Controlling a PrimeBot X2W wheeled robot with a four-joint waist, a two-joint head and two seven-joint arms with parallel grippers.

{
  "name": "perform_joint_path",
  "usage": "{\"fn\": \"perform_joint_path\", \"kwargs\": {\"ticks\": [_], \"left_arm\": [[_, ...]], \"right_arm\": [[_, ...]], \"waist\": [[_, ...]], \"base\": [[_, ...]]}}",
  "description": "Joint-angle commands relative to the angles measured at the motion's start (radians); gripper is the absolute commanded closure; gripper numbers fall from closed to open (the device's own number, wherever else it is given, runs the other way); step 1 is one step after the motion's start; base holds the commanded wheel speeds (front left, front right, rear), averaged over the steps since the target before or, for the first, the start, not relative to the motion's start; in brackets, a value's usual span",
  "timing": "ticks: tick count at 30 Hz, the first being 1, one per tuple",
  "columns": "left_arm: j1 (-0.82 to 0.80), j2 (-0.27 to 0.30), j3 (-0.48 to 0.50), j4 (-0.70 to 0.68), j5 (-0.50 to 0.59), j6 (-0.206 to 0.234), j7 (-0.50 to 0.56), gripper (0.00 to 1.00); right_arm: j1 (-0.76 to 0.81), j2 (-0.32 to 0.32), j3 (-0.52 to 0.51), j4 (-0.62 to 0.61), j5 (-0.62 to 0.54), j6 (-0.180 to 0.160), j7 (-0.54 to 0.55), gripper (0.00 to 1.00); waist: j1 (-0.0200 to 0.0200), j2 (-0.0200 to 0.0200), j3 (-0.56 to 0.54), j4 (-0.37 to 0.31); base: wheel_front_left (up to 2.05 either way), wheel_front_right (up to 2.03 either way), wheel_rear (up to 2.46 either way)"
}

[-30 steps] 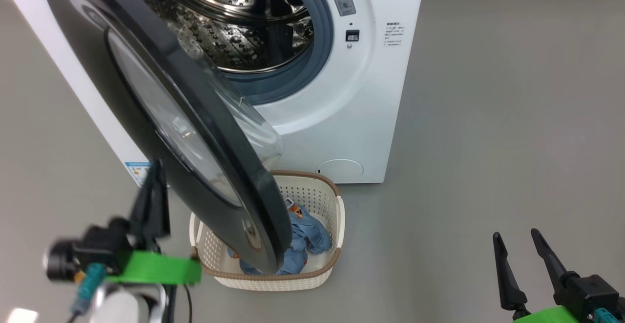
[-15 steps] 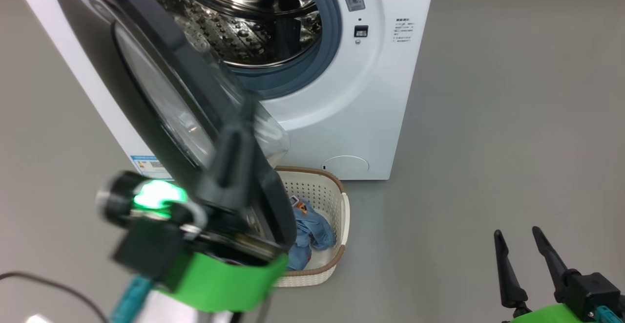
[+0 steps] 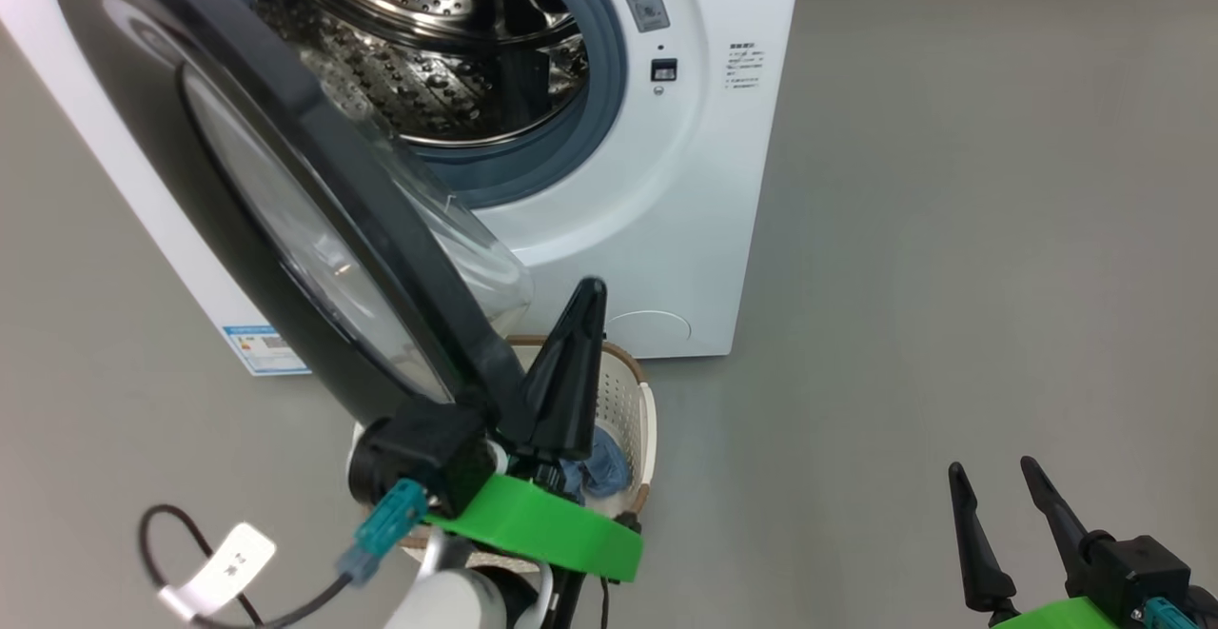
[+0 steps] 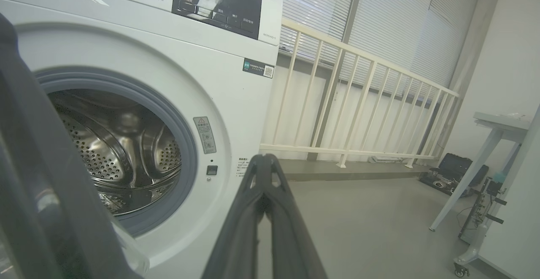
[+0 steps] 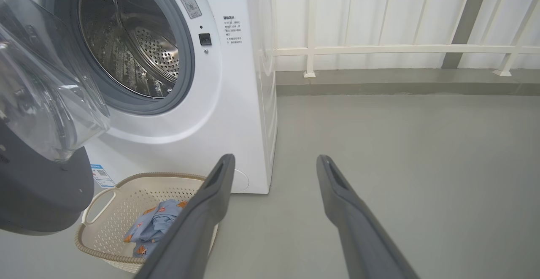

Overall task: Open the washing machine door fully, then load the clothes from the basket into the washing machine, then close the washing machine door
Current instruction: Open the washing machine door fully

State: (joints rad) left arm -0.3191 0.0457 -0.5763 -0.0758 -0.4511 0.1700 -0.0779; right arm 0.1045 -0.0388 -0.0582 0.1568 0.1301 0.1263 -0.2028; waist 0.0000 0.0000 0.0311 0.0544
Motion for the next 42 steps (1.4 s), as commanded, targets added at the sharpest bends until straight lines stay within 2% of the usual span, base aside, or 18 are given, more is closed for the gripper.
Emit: {"fn": "perform_joint_path", "kwargs": {"ticks": [1,11,25,42], "left_arm": [[-0.013,0.005,0.024,0.012,-0.013,0.010,-0.007,1.00],[-0.018,0.005,0.020,0.187,-0.082,0.018,-0.052,1.00],[-0.061,0.005,-0.039,0.337,-0.197,0.021,-0.134,1.00],[-0.084,0.005,-0.052,0.418,-0.217,0.024,-0.170,1.00]], "right_arm": [[-0.036,-0.011,0.026,-0.016,0.012,0.004,-0.004,0.00],[-0.036,-0.011,0.023,-0.003,0.015,0.004,-0.001,0.00],[-0.048,-0.011,0.021,0.000,0.018,0.004,0.006,0.00],[-0.054,-0.011,0.005,0.005,0.019,0.004,0.004,0.00]], "waist": [[0.0000,0.0000,-0.003,-0.007],[0.0000,0.0000,-0.003,-0.009],[0.0000,0.0000,0.016,-0.003],[0.0000,0.0000,0.024,0.034]], "base": [[0.00,0.00,0.00],[0.00,0.00,0.00],[0.00,0.00,0.00],[0.00,0.00,0.00]]}}
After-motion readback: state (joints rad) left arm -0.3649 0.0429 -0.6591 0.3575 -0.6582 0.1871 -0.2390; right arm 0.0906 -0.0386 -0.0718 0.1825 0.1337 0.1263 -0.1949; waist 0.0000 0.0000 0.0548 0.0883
